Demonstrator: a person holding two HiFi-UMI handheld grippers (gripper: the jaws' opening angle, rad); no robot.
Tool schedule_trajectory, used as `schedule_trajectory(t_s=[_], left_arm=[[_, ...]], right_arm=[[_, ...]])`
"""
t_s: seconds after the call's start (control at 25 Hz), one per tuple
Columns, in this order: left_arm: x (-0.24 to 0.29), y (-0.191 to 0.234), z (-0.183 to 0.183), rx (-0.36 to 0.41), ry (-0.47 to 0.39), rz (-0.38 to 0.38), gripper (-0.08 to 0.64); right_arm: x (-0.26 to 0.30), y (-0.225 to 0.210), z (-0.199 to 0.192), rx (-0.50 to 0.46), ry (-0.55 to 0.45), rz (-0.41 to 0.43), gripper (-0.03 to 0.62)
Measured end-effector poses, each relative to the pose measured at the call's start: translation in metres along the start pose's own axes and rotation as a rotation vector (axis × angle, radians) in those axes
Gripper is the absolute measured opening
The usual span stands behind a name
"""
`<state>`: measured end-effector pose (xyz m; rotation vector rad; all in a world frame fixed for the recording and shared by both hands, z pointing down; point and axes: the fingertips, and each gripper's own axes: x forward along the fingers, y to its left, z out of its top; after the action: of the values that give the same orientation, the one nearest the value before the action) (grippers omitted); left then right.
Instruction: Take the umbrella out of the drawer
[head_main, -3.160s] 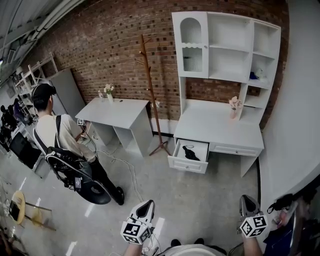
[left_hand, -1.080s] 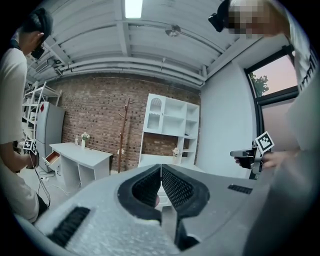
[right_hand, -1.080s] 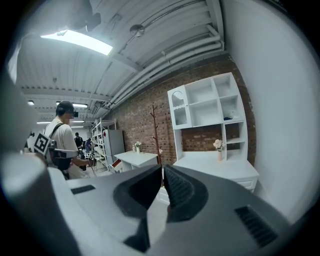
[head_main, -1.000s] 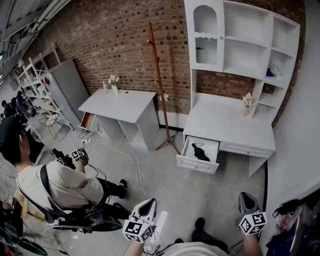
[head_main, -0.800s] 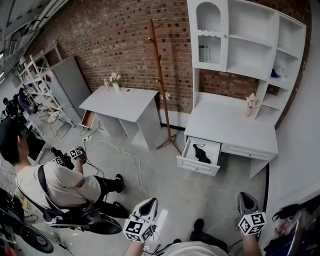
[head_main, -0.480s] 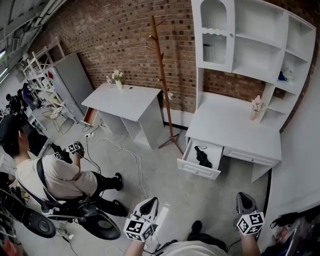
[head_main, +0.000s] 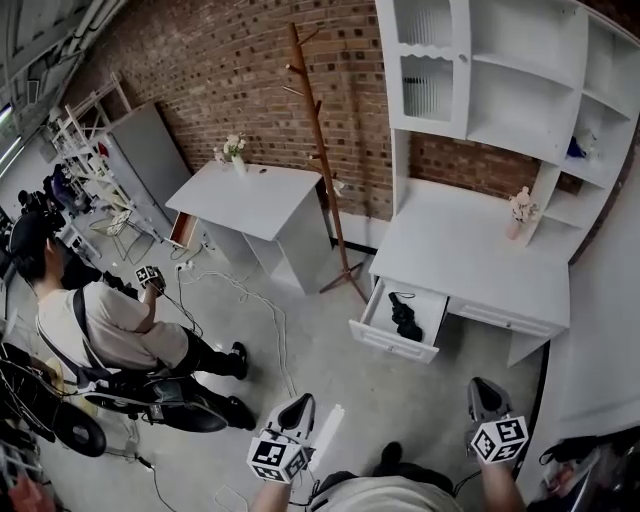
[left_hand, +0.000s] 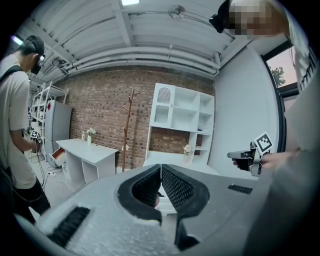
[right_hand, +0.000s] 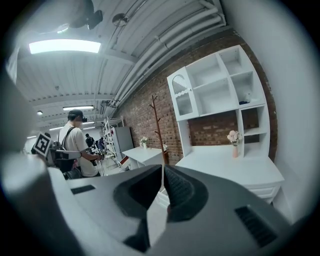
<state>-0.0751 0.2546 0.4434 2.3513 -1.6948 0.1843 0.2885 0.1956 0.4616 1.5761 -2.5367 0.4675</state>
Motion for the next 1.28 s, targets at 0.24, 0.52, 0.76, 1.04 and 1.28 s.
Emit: schedule_trajectory(t_s=[0.24, 0.52, 0.76, 1.04, 1.28], left_arm=[[0.021, -0.024, 0.006, 0.001, -0.006, -0.006, 0.026], [0.046, -0.029, 0.015, 0.014, -0.002, -0.009, 0.026], [0.067, -0.026, 0.019, 0.018, 0.004, -0.017, 0.026], [0.110, -0.015, 0.027, 0.015, 0.000, -0.057, 0.026], [0.156, 0.017, 0.039, 0.025, 0.018, -0.094, 0.026]], right_arm=[[0.003, -0.027, 0.007, 0.003, 0.003, 0.013, 0.034], [0.018, -0.045, 0.009, 0.029, 0.010, 0.023, 0.034], [0.032, -0.054, 0.012, 0.036, 0.010, 0.018, 0.034], [0.059, -0.065, 0.017, 0.013, 0.032, -0.002, 0.034], [0.097, -0.070, 0.029, 0.006, 0.045, -0.038, 0.034]])
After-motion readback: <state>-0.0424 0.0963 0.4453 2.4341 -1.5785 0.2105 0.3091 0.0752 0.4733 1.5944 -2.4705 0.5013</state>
